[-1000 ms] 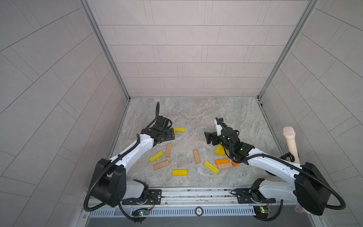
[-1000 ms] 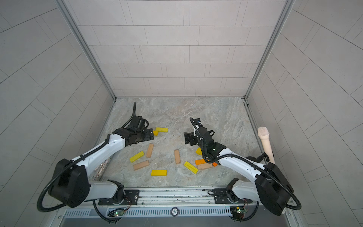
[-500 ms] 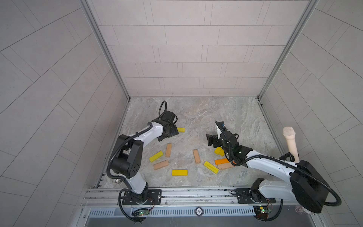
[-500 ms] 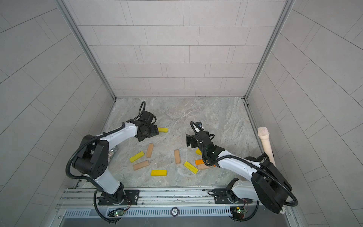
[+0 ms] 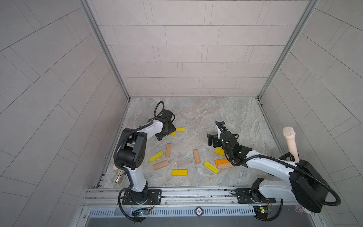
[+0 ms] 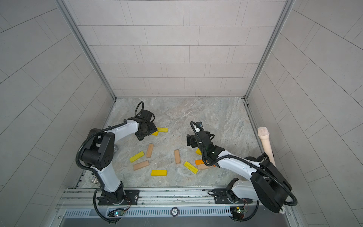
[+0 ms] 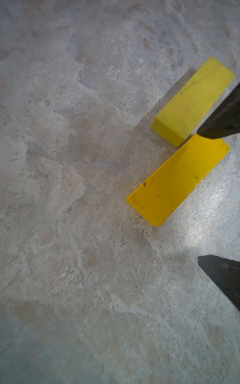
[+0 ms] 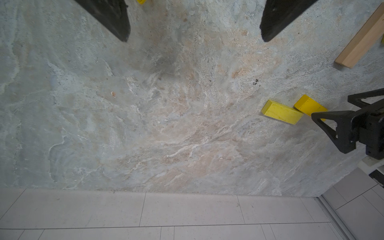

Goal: Assemble the number 8 with building blocks
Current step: Adjust the building block at the center of the board.

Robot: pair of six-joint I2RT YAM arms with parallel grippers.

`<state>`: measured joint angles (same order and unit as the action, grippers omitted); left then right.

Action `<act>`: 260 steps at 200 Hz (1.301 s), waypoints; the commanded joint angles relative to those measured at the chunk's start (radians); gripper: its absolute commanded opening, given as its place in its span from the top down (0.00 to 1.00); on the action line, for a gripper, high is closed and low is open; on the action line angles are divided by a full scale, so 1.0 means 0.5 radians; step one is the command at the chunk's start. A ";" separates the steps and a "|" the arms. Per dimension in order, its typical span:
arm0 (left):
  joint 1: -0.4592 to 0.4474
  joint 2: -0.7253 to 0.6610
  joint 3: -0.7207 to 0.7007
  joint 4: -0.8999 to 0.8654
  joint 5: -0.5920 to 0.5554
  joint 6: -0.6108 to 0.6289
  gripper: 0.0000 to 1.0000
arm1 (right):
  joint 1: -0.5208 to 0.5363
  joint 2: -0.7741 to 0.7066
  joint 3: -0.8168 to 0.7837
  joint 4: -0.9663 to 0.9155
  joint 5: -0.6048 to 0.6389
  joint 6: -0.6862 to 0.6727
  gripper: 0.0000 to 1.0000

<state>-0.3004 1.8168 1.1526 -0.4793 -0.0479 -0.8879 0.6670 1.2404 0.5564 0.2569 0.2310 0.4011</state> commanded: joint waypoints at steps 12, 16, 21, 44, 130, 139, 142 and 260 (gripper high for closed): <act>0.001 0.079 0.087 0.021 -0.064 -0.099 0.08 | 0.010 -0.015 0.018 -0.032 0.054 0.033 0.01; 0.002 0.088 0.093 0.029 -0.061 -0.102 0.08 | 0.010 -0.019 0.019 -0.035 0.056 0.032 0.01; 0.004 0.099 0.097 0.032 -0.061 -0.111 0.09 | 0.010 -0.017 0.019 -0.038 0.054 0.036 0.01; 0.006 0.118 0.096 0.089 -0.065 -0.163 0.11 | 0.010 -0.018 0.021 -0.041 0.047 0.038 0.01; 0.027 0.179 0.105 0.061 -0.126 -0.226 0.22 | 0.010 -0.027 0.037 -0.076 0.043 0.037 0.01; 0.027 0.187 0.103 0.057 -0.128 -0.219 0.23 | 0.011 -0.035 0.038 -0.078 0.042 0.038 0.01; 0.029 0.189 0.108 0.055 -0.128 -0.217 0.23 | 0.011 -0.035 0.038 -0.079 0.041 0.037 0.01; 0.016 0.440 0.387 -0.023 -0.083 -0.055 0.43 | 0.010 -0.059 0.034 -0.090 0.060 0.042 0.01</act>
<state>-0.2924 1.9854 1.3190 -0.4744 -0.0937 -0.9340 0.6670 1.2320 0.5568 0.2264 0.2375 0.4023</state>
